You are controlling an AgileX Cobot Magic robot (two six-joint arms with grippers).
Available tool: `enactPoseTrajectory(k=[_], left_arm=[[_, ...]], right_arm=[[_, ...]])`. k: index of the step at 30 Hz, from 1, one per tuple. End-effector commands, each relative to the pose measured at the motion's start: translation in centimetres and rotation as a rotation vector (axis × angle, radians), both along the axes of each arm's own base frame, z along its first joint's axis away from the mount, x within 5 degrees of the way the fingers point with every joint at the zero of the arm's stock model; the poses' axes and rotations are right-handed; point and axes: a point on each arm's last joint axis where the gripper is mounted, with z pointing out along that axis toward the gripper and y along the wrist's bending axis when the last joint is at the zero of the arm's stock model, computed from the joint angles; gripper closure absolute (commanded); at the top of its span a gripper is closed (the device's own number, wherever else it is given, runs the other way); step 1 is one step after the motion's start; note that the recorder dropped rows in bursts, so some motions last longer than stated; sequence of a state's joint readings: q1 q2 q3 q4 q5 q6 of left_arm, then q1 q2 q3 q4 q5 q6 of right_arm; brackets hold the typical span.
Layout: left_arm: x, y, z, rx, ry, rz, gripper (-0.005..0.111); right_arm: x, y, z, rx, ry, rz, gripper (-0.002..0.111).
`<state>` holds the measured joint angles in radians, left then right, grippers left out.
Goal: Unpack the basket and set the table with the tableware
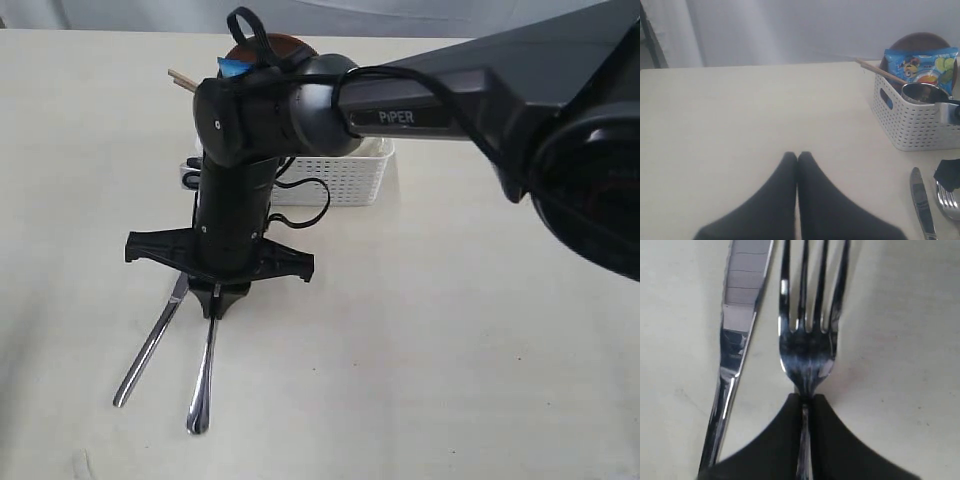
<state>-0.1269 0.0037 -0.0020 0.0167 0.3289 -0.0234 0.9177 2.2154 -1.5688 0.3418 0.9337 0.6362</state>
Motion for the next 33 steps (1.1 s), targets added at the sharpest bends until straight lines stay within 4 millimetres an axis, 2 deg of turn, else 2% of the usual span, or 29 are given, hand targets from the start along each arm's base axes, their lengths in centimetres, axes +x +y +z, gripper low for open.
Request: enactPoseTrajectory(k=[1, 4, 9, 11, 17, 23, 27, 28, 30, 33], left_arm=[[0.0, 0.0, 0.0, -0.003, -0.007, -0.007, 0.107], [0.0, 0.0, 0.0, -0.003, -0.007, -0.007, 0.107], [0.0, 0.0, 0.0, -0.003, -0.007, -0.007, 0.107], [0.0, 0.0, 0.0, -0.003, -0.007, -0.007, 0.107], [0.0, 0.0, 0.0, -0.003, -0.007, -0.007, 0.107], [0.0, 0.0, 0.0, -0.003, -0.007, -0.007, 0.107], [0.0, 0.0, 0.0, -0.003, -0.007, -0.007, 0.107], [0.0, 0.0, 0.0, -0.003, -0.007, -0.007, 0.107], [0.0, 0.0, 0.0, -0.003, -0.007, -0.007, 0.107], [0.0, 0.0, 0.0, -0.003, -0.007, -0.007, 0.107]], right_arm=[[-0.1, 0.2, 0.1, 0.010, -0.010, 0.009, 0.108], [-0.1, 0.2, 0.1, 0.011, -0.010, 0.009, 0.100], [-0.1, 0.2, 0.1, 0.013, -0.016, 0.024, 0.071], [0.0, 0.1, 0.0, 0.012, -0.021, 0.032, 0.066], [0.7, 0.4, 1.8, 0.022, -0.089, 0.074, 0.066], [1.2, 1.5, 5.0, 0.063, -0.123, 0.149, 0.066], [-0.9, 3.1, 5.6, 0.074, -0.125, 0.229, 0.066], [-2.5, 3.9, 5.3, 0.068, -0.116, 0.270, 0.066], [-3.9, 4.5, 4.5, 0.052, -0.098, 0.282, 0.066], [-4.5, 5.0, 4.0, 0.046, -0.094, 0.266, 0.066]])
